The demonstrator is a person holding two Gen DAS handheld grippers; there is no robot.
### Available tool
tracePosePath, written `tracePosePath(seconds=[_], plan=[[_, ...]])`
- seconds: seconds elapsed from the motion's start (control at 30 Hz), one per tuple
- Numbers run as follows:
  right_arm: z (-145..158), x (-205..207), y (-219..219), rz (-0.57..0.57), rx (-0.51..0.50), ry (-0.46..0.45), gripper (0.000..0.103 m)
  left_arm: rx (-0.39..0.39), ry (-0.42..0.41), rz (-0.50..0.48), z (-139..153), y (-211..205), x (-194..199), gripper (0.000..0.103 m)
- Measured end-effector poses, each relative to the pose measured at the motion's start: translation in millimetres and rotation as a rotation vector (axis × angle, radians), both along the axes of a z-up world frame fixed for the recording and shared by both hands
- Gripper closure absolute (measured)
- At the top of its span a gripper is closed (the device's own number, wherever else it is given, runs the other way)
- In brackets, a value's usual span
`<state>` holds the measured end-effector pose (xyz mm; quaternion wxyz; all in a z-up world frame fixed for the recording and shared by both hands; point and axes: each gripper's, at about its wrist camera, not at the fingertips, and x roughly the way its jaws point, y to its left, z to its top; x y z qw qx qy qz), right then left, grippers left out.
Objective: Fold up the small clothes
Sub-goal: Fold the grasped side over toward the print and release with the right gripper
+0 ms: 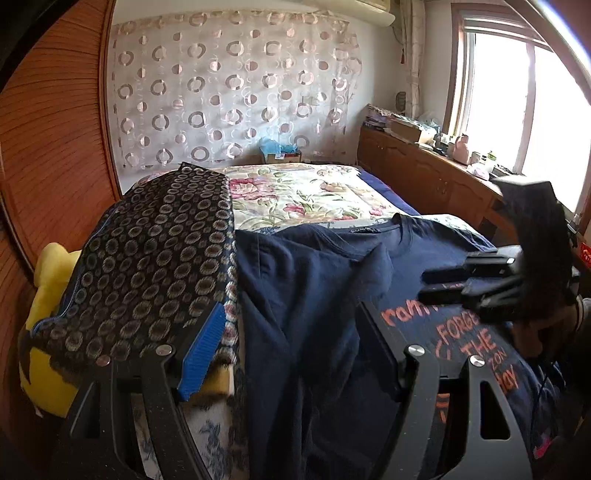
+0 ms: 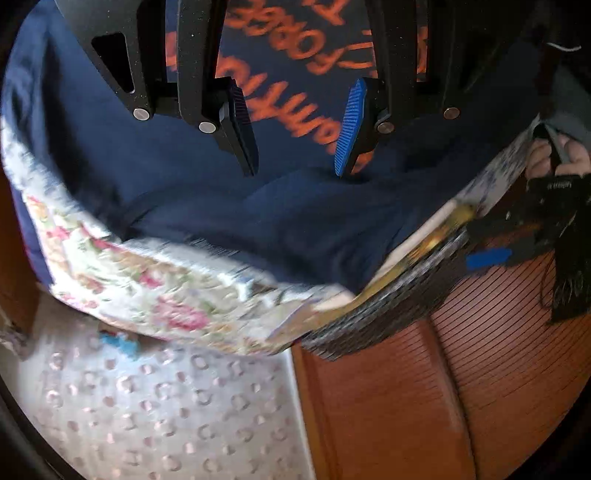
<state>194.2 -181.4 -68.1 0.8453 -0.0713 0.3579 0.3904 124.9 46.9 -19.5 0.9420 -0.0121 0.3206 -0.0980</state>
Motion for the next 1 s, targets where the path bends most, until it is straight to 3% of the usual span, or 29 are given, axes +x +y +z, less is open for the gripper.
tracePosePath(seconds=[0.2,0.4,0.5,0.57,0.83,1.0], plan=[[-22,-26,44,0.086,-0.031,0.022,0.064,-0.006,-0.003,0.017,-1,7,-21,0.029],[-33,-19,68,0.11,-0.066,0.026,0.064,-0.014,-0.01,0.023,-1,10,-36,0.029],[-38,-20,77,0.105,-0.112,-0.01,0.078,-0.018,-0.015,0.027,-1,13,-43,0.029],[-39,-19,76,0.103,-0.117,-0.001,0.099,-0.019,-0.024,0.03,1,13,-48,0.029],[-4,-55,38,0.098,-0.066,-0.042,0.1,-0.025,-0.057,0.032,10,14,-63,0.029],[-1,-74,22,0.094,-0.057,-0.036,0.099,-0.026,-0.059,0.032,10,13,-62,0.029]])
